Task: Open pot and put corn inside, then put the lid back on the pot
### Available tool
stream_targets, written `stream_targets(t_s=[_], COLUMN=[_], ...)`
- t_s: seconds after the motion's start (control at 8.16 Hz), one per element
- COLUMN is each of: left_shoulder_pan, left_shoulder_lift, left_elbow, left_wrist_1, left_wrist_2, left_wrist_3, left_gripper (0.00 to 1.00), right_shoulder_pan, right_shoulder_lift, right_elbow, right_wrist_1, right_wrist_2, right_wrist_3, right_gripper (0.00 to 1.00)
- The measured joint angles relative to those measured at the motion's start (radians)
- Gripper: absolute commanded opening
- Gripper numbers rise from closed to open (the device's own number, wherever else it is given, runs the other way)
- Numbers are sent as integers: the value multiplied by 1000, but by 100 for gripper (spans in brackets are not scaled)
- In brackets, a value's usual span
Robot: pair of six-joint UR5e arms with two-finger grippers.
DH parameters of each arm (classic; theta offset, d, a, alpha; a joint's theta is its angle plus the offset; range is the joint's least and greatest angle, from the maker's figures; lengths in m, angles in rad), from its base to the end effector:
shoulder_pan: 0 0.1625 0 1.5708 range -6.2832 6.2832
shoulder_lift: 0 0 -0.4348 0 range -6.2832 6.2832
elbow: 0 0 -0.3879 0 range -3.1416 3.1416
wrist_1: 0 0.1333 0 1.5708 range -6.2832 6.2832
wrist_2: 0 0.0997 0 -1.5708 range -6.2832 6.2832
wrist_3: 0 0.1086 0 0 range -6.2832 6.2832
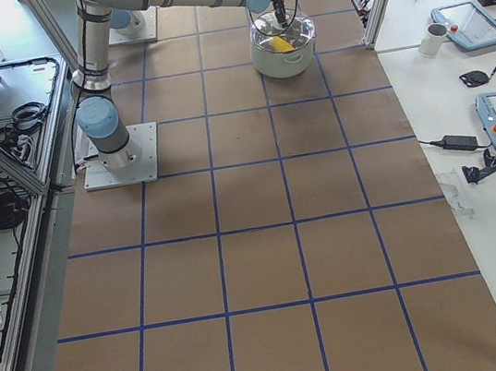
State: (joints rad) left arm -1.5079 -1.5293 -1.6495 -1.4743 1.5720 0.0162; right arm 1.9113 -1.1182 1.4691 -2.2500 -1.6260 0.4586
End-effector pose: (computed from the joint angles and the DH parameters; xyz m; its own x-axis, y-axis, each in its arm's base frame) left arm -0.1030 -0.4830 0.4800 -0.9989 -0.0468 -0.0022 -0.0466 0.9972 -0.0592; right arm 0.3483 -0.6020 0.3497 -0.9892 0.1110 -0.0959 0.1358 0.9402 -0.3122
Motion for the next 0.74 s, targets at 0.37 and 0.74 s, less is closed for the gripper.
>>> stream_targets(t_s=[0.37, 0.74], left_shoulder_pan=[0, 0], left_shoulder_lift=[0, 1], left_elbow=[-1, -1], left_wrist_1=[0, 0], left_wrist_2=[5, 6], left_wrist_3=[0, 1], left_gripper=[100, 100], right_shoulder_pan=[0, 0], right_shoulder_lift=[2, 1], right_elbow=[3, 16], right_wrist_1=[-10, -12], right_wrist_2=[0, -1], right_wrist_3=[-8, -12], right_gripper=[15, 15])
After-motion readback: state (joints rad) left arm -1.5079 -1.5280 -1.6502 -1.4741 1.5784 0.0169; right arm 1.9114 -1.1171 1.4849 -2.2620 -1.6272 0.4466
